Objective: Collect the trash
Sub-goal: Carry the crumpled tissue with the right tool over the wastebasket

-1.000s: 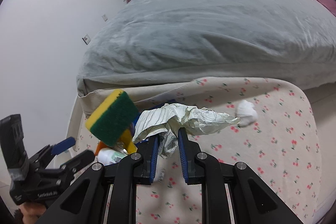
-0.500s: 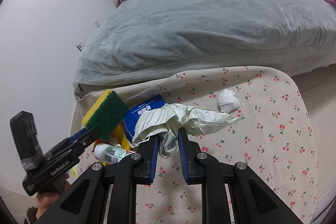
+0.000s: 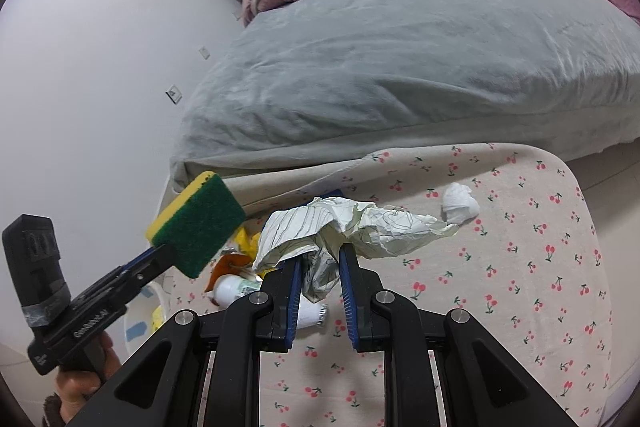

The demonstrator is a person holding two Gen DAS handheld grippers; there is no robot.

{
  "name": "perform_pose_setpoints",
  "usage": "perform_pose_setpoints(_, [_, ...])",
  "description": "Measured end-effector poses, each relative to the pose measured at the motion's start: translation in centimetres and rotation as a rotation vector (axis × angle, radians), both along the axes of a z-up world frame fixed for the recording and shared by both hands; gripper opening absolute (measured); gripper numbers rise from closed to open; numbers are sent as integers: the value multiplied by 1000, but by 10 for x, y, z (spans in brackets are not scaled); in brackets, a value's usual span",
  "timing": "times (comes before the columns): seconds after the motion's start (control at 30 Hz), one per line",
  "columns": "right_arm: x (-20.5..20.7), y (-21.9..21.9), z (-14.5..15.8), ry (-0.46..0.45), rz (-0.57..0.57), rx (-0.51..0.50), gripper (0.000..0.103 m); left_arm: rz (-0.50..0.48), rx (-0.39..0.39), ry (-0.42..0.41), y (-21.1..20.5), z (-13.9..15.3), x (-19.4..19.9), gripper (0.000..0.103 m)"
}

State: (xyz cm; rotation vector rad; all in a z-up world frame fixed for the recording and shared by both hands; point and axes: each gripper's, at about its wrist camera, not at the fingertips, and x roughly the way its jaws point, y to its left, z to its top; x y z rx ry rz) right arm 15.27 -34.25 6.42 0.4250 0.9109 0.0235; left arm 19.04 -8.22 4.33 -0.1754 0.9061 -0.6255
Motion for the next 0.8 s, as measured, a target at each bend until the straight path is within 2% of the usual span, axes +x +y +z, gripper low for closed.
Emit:
perform_pose_setpoints(0.43, [-1,48,9,-31,112,37,19,86,24,49,63,1,-20,31])
perform_pose_setpoints(0.8, [2,119,7,-35,241,13,19,187,86,52,120,-9,-41,31])
